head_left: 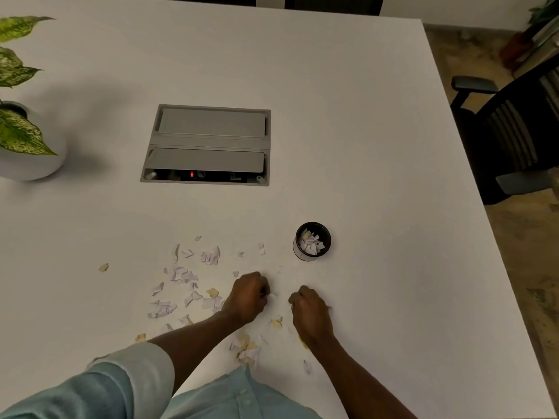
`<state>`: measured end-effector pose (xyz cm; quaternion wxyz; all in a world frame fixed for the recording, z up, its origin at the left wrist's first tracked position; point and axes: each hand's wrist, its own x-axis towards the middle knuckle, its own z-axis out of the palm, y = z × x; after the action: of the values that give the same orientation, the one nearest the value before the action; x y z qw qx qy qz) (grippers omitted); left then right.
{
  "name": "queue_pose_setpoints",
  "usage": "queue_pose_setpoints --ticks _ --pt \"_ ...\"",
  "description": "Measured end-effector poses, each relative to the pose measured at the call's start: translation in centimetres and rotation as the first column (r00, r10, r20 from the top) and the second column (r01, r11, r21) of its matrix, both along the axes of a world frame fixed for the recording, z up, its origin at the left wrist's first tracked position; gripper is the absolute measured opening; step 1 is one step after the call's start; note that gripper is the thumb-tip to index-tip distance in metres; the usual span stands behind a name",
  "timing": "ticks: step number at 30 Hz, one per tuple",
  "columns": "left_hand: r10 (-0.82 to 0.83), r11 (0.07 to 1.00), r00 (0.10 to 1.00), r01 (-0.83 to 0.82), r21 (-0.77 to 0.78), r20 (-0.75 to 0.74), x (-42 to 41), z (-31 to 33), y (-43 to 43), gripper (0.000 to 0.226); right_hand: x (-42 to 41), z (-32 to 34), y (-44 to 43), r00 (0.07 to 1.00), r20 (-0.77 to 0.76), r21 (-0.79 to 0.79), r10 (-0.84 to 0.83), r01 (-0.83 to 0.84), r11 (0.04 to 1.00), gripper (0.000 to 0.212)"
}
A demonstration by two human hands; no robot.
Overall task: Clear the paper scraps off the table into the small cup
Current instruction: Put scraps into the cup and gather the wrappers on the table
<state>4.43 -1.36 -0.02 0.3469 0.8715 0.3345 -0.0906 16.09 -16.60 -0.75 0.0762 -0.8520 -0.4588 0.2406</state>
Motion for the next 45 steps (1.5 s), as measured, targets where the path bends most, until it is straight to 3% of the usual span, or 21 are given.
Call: queue_pose_setpoints --ticks 2,4,8,13,20,23,26,30,35,40,45 --pt "0.127 0.992 0.987 -0.126 -0.018 0.097 1.6 1.4 0.3 0.006 1.0 1.3 0.7 0.971 -0.075 0.113 -0.226 0.233 0.966 0.023" --pt "0.219 0.976 0.954 -0.215 -0.045 0.204 3.7 3.1 0.7 0.006 2.3 3.1 1.8 0.906 -0.123 0.246 -0.404 0.422 0.872 0.017" --pt "0.311 0.95 0.889 -0.291 -0.11 0.337 8.3 6.3 1.5 0.006 5.6 6.9 3.8 0.821 -0.136 0.415 -0.555 0.556 0.72 0.015" --pt "0.326 0.945 0.882 -0.301 -0.124 0.341 12.6 8.3 2.4 0.006 9.6 9.4 5.9 0.797 -0.098 0.427 -0.596 0.574 0.698 0.014" --pt "0.274 0.957 0.929 -0.239 -0.165 0.247 14.7 8.0 2.6 0.008 11.2 8.9 7.3 0.89 -0.086 0.236 -0.448 0.455 0.859 0.022" --pt "0.311 0.946 0.907 -0.265 -0.188 0.284 13.9 7.8 2.3 0.015 11.0 8.8 7.0 0.872 -0.121 0.261 -0.475 0.489 0.832 0.024" --pt "0.303 0.952 0.876 -0.295 -0.081 0.376 12.0 7.2 2.2 0.011 10.8 8.5 5.6 0.842 -0.166 0.31 -0.514 0.539 0.783 0.023" --pt "0.158 0.977 0.927 -0.197 0.084 0.339 7.5 5.1 1.8 0.01 9.2 7.3 2.0 0.842 -0.159 0.397 -0.516 0.533 0.747 0.016" --pt "-0.117 0.983 0.99 0.105 0.15 0.078 0.3 2.0 0.5 0.045 5.8 4.2 -3.4 0.86 -0.235 0.232 -0.452 0.501 0.834 0.046" --pt "-0.417 0.89 0.897 0.436 0.133 -0.15 -3.9 -0.5 -1.7 0.093 3.2 2.0 -7.0 0.925 -0.201 -0.004 -0.322 0.328 0.945 0.091" --pt "-0.497 0.833 0.841 0.532 0.155 -0.214 -4.7 -1.5 -4.0 0.095 1.8 0.9 -8.6 0.939 -0.166 -0.091 -0.3 0.289 0.953 0.116"
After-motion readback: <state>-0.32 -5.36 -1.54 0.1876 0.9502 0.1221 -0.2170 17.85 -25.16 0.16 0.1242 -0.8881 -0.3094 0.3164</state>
